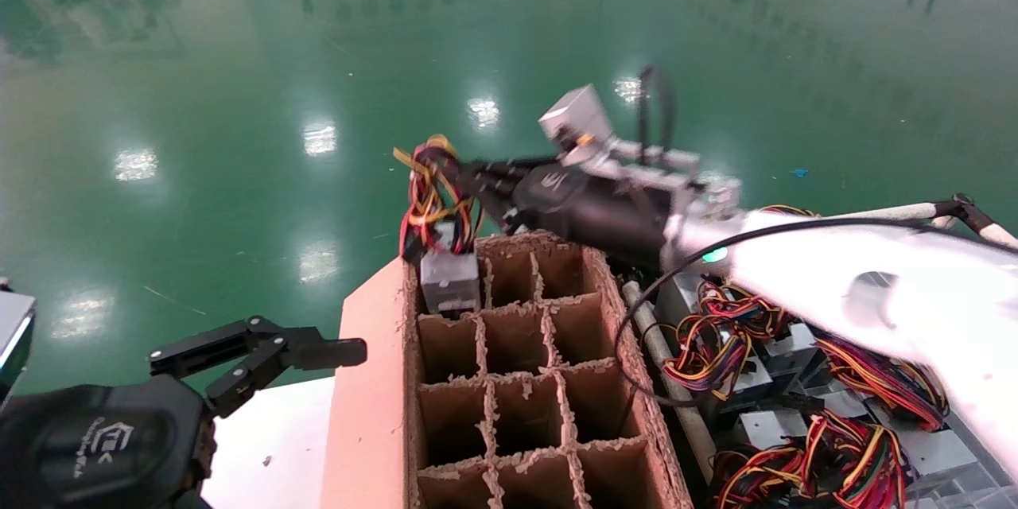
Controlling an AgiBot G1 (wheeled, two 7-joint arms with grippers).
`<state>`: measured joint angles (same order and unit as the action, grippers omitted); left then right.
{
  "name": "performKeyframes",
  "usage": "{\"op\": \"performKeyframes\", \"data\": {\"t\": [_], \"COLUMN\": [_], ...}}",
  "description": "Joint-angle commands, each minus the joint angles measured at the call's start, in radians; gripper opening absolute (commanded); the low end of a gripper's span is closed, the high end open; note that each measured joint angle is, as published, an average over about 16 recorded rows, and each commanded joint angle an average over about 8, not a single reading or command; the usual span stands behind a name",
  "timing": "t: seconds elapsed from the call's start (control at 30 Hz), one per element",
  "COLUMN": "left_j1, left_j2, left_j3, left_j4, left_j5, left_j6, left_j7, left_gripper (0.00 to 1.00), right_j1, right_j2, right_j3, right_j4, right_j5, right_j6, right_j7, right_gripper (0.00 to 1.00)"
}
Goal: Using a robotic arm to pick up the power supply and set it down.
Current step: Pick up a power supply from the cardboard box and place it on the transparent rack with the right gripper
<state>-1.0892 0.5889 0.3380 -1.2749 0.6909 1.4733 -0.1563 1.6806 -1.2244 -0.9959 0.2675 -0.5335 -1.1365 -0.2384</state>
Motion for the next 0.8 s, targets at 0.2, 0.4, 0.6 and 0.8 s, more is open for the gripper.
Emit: {"op": "performKeyframes", "data": {"t": [0.2, 0.4, 0.6, 0.8], "left_j1": [0.0, 0.0, 0.0, 0.0], "left_j2": [0.0, 0.0, 0.0, 0.0], "left_j3": [0.0, 0.0, 0.0, 0.001], "left_j4": [0.0, 0.0, 0.0, 0.0], "left_j5": [0.0, 0.0, 0.0, 0.0], "left_j6": [0.0, 0.0, 0.0, 0.0], "left_j7": [0.0, 0.0, 0.0, 0.0], "left_gripper": [1.0, 1.0, 1.0, 1.0], "right_j1": [0.046, 0.098, 0.135, 0.162], "right_j2": [0.086, 0.17, 0.277, 0.411], "right_j3": [0.049, 0.063, 0.059, 0.05], "right_j4": [-0.033, -0.071, -0.077, -0.066], "right_j5": [0.07, 0.084, 0.071, 0.047], "right_j6": [-0.217, -0.309, -0.361, -0.379], "right_j7": [-0.016, -0.017, -0.017, -0.015], "right_gripper": [0.0, 0.0, 0.0, 0.0]}}
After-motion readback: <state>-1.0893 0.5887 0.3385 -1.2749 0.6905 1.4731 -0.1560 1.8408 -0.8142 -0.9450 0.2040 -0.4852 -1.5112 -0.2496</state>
